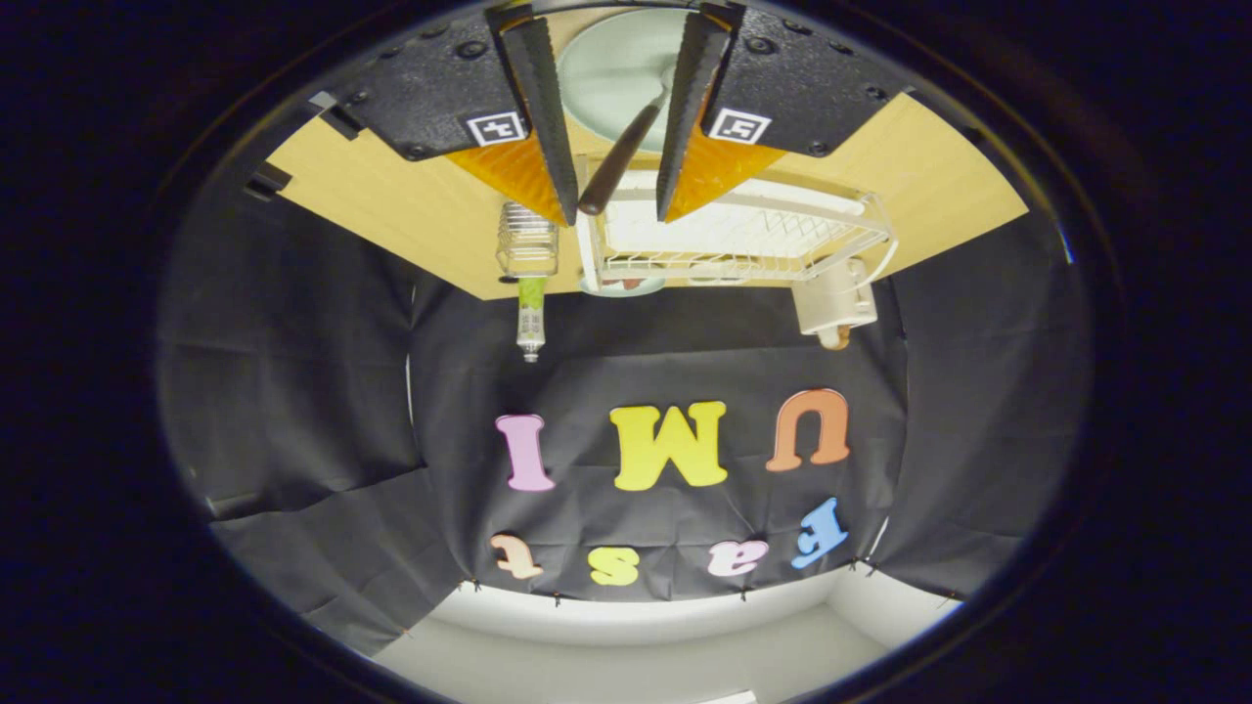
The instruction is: Take the plate from the dish rack, then take the spoon from the basket and place it into the plate.
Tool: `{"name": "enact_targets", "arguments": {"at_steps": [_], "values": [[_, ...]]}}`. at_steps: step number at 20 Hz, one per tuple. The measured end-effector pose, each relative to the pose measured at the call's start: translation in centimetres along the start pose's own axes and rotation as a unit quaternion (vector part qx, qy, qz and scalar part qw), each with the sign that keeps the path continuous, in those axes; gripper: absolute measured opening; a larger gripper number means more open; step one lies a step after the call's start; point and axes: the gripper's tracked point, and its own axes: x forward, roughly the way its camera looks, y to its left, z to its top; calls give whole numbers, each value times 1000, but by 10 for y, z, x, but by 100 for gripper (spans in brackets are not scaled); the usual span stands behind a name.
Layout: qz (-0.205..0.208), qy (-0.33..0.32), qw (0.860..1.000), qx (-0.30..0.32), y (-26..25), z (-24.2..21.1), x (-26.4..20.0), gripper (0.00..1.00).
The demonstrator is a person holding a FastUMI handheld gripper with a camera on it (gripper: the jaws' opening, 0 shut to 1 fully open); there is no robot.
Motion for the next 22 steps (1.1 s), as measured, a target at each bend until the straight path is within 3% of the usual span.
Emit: {"name": "enact_targets", "arguments": {"at_steps": [2,6,22], "values": [[7,-11,1000,-8,2,15,-11,57],[-3,-33,999,-17,-1,40,-35,98],[-7,-52,998,-31,-3,82,-93,99]]}}
